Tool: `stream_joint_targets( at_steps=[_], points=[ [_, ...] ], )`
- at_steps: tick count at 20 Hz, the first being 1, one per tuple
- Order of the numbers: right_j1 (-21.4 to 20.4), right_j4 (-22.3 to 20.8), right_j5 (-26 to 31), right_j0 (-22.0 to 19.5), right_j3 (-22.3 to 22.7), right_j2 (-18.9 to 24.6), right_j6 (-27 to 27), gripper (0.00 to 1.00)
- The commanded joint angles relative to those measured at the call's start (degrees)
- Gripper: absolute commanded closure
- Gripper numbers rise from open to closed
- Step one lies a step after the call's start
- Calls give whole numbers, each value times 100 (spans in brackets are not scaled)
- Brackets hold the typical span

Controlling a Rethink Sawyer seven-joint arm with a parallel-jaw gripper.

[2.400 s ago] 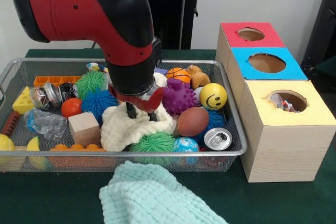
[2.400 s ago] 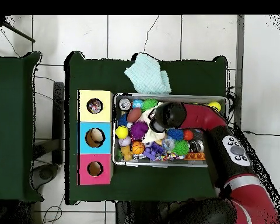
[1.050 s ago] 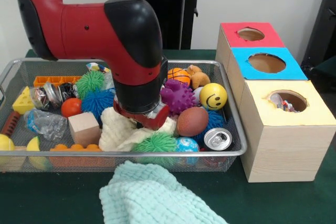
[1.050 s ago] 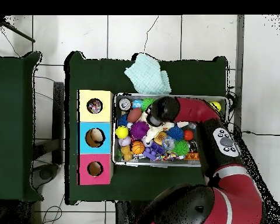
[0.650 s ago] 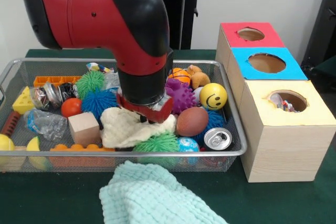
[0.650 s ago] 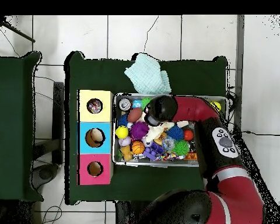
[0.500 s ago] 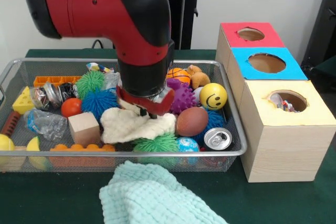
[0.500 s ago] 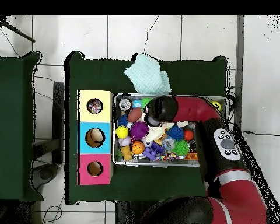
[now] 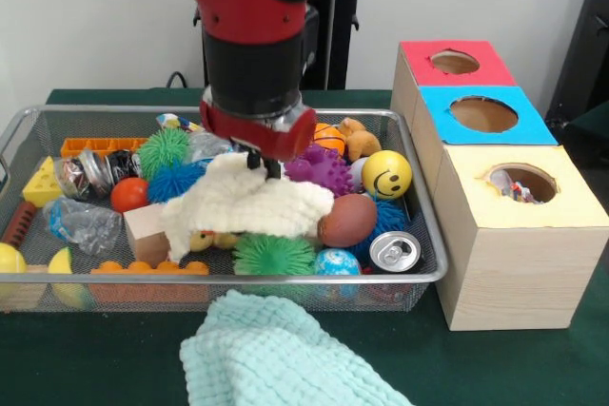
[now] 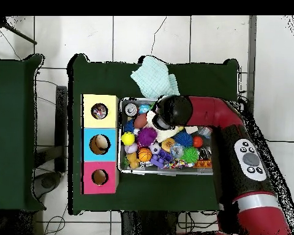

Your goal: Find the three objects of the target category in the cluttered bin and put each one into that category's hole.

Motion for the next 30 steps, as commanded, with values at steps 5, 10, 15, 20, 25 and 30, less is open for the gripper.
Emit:
stream_joint_targets(
  at_steps=[5,10,15,20,25,30],
  points=[
    [-1073,458,1321,-21,305,-16,-463,100],
    [-1479,422,1249,26,538,-115,-350,100],
    [-1980,646,1716,101,782,-142,-221,100],
    [-2362,807,1927,169,989,-203,-149,100],
    [-2565,865,1988,223,1131,-263,-103,100],
    [-2711,877,2243,238,1141,-301,-158,100]
  ],
)
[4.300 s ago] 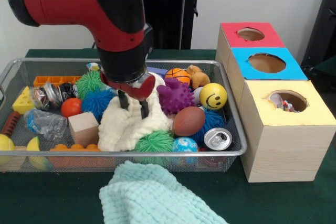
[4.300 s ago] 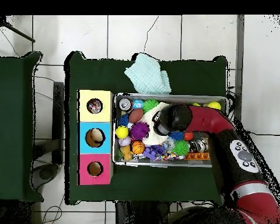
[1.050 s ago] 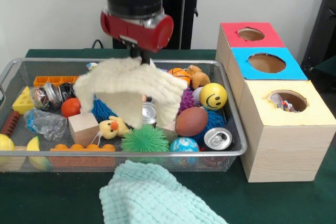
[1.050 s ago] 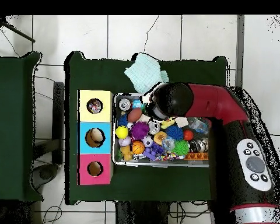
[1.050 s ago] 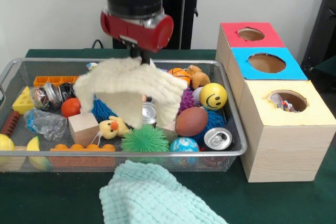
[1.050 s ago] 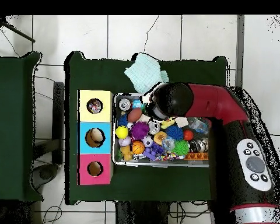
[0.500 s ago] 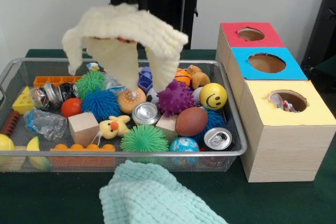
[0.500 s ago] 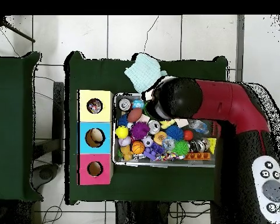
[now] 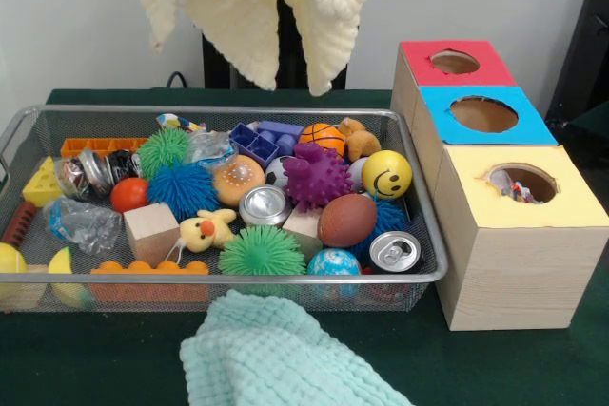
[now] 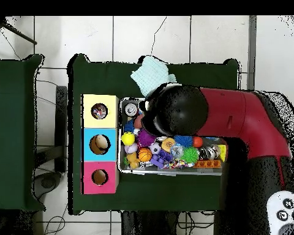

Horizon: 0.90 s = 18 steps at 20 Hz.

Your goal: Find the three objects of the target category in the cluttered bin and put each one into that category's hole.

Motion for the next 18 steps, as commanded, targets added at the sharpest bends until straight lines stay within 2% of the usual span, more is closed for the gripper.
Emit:
stream_joint_targets(
  at_steps=[1,13,18],
  points=[
    [-289,112,847,35,735,-231,-178,100],
    [48,-1,105,-186,954,-127,-387,100],
    [22,-18,-59,-263,1088,-77,-492,100]
  ],
)
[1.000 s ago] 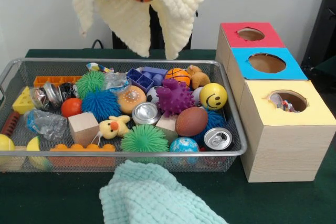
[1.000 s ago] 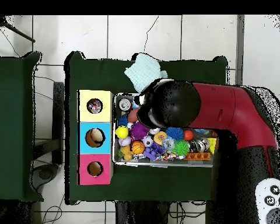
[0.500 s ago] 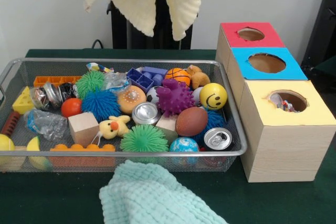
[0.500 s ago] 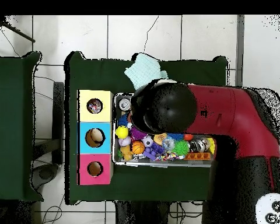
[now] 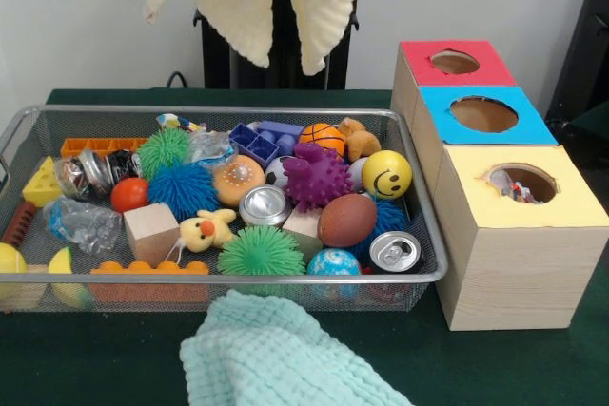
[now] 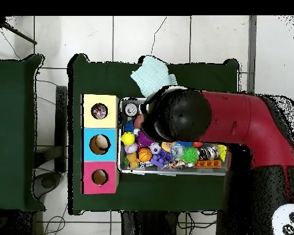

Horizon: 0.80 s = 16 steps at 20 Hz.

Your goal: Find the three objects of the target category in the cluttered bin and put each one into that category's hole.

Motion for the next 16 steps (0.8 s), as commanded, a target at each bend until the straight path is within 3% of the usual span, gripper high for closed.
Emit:
stream_joint_targets(
  at_steps=[1,10,16],
  points=[
    [241,-9,-252,-215,1029,-73,-456,100],
    [511,106,-576,-226,1134,-38,-93,100],
    [392,137,-754,-258,1349,-36,-125,100]
  ],
)
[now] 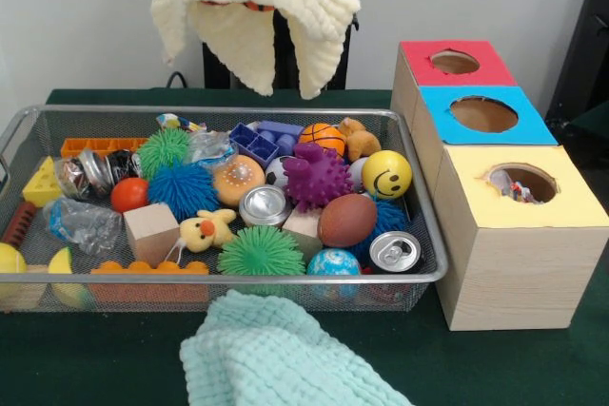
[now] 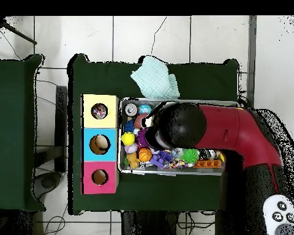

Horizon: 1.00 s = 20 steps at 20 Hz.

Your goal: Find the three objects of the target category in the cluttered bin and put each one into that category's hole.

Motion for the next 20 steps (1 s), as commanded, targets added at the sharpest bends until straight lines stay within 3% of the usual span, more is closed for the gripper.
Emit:
stream_joint_targets(
  at_steps=[1,11,20],
  points=[
    [119,117,-438,-125,753,-43,-116,100],
    [100,105,-869,-386,989,77,-408,100],
    [192,38,-961,-437,977,113,-356,100]
  ],
)
